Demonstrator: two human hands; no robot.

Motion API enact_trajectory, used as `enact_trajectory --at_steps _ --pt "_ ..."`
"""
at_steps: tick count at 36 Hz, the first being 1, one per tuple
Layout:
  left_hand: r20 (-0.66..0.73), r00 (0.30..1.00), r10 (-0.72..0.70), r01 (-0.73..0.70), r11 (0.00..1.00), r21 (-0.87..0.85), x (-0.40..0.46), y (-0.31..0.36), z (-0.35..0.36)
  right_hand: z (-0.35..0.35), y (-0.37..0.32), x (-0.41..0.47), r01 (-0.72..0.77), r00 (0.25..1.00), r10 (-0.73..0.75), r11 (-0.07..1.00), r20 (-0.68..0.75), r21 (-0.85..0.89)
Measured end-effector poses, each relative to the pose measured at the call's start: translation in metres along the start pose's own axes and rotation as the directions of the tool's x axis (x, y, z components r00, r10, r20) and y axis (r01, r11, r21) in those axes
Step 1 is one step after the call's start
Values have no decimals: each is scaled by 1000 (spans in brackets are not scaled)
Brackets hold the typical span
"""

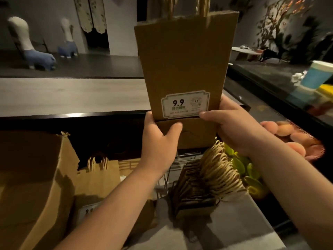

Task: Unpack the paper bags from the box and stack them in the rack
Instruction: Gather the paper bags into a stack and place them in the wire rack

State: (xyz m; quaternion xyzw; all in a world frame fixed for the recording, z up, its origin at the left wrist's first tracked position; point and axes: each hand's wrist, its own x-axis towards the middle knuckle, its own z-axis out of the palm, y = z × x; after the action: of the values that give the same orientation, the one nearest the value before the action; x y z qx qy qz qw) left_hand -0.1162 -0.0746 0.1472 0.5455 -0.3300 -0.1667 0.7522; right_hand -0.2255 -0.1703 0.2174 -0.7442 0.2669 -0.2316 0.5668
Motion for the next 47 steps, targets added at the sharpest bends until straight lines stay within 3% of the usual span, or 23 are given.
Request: enact_trajectory --at_steps 8,15,21,36,41,44,47 --pt "27 998 -51 48 993 106 13 -31 30 -43 32 27 -68 994 61 995 90 71" --pt "-34 988 -153 157 970 188 18 -64 56 -72 70 54 -82 973 69 995 219 50" --pt "-75 985 -157 170 959 225 20 -68 66 -84 91 67 -73 961 39 991 275 111" --pt "-74 982 173 -159 972 171 49 -35 79 -108 66 81 180 926 -278 920 254 349" --pt "37 968 247 -250 958 139 59 -20 89 -116 65 88 236 884 -385 857 265 458" --pt "20 982 189 -189 956 225 60 -25 93 -118 75 93 192 913 -329 870 243 454" --pt "-45 999 -12 25 953 301 55 -46 86 -114 96 92 103 953 -190 934 234 341"
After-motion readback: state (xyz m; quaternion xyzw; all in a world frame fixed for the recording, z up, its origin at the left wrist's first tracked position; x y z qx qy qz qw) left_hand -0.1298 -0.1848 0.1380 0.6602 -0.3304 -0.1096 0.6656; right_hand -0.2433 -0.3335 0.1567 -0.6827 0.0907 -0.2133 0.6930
